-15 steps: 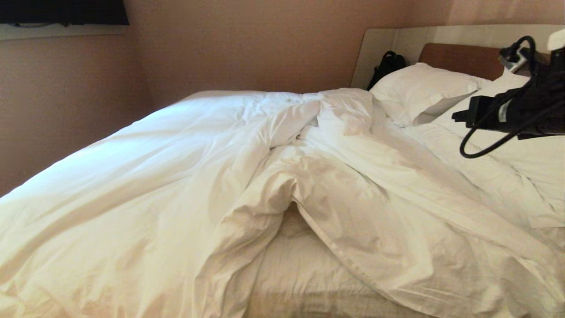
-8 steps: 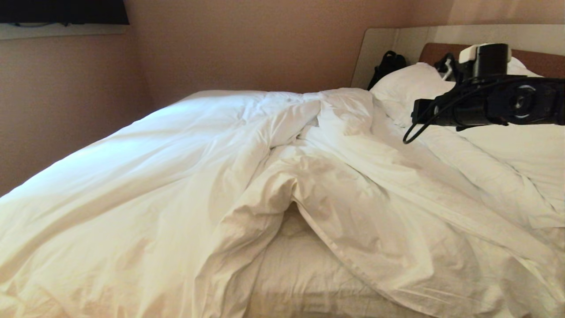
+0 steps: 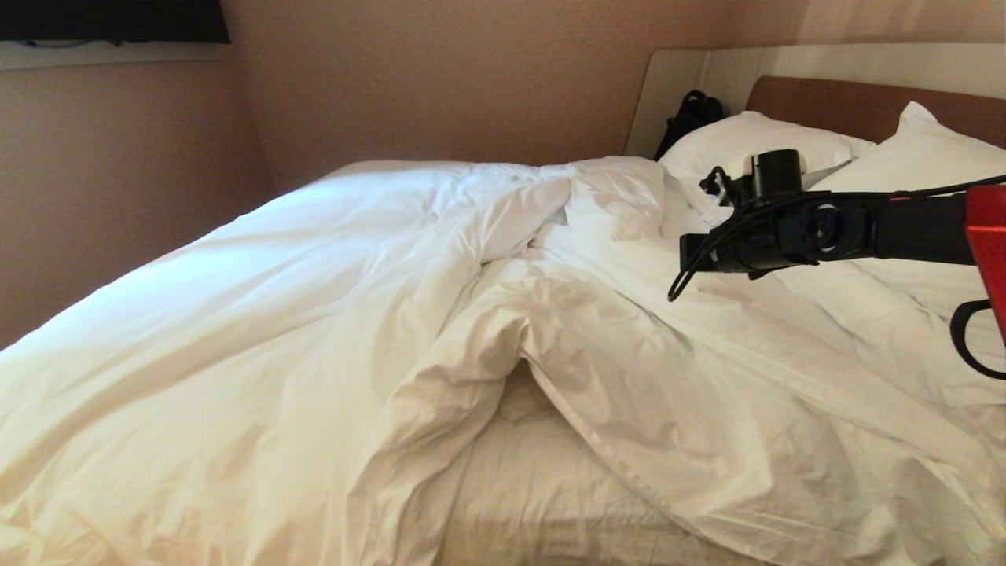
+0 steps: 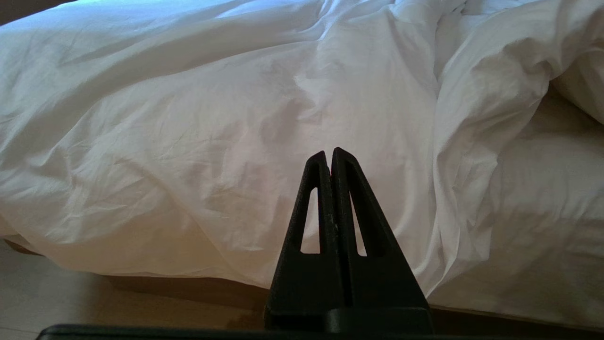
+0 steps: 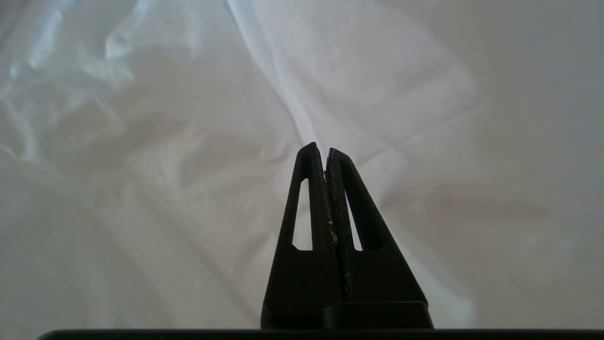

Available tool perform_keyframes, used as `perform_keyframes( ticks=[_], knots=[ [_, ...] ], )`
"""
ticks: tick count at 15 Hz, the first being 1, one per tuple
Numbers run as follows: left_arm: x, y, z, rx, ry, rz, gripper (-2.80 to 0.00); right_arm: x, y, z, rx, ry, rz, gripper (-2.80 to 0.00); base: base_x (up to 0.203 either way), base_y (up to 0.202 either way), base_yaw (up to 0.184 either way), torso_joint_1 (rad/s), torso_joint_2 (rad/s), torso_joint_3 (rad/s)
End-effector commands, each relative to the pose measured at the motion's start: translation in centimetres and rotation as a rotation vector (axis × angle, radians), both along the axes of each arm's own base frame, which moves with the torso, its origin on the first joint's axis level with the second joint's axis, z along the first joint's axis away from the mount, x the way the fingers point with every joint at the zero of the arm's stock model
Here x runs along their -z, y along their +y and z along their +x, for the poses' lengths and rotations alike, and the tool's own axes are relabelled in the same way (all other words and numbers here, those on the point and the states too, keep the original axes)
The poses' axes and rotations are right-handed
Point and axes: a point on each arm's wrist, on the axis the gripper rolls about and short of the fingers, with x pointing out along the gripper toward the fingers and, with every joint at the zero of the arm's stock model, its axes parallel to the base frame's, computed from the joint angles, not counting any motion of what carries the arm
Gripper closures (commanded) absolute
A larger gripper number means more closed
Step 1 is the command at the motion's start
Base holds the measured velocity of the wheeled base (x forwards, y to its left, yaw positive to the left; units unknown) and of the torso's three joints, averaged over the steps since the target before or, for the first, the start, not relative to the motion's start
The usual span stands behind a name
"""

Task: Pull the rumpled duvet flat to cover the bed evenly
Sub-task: Flatten the corners of the folded blanket

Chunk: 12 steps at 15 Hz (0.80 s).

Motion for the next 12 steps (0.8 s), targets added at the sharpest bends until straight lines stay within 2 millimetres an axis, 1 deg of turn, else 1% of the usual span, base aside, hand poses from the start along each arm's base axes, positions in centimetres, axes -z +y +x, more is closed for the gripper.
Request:
perform_keyframes(
  ticks=[1,4,7,10,11,12],
  knots=[
    [0.0,0.0,0.0,-0.001,-0.001,-0.001,0.00,1.9,0.7,0.9,-0.012,0.040,-0.007,0.00,0.000,0.000,0.000,0.000,0.00,0.000],
    [0.0,0.0,0.0,-0.001,-0.001,-0.001,0.00,4.0,1.8,1.7,-0.031,0.080,-0.010,0.00,0.000,0.000,0.000,0.000,0.00,0.000],
    [0.0,0.0,0.0,-0.001,-0.001,-0.001,0.00,6.2,2.2,2.5,-0.035,0.126,-0.017,0.00,0.000,0.000,0.000,0.000,0.00,0.000],
    [0.0,0.0,0.0,-0.001,-0.001,-0.001,0.00,7.1,2.2,2.7,-0.035,0.144,-0.020,0.00,0.000,0.000,0.000,0.000,0.00,0.000],
    [0.0,0.0,0.0,-0.001,-0.001,-0.001,0.00,7.3,2.2,2.8,-0.035,0.149,-0.021,-2.80,0.000,0.000,0.000,0.000,0.00,0.000],
    [0.0,0.0,0.0,-0.001,-0.001,-0.001,0.00,7.6,2.3,2.8,-0.035,0.154,-0.022,-2.80,0.000,0.000,0.000,0.000,0.00,0.000]
  ],
)
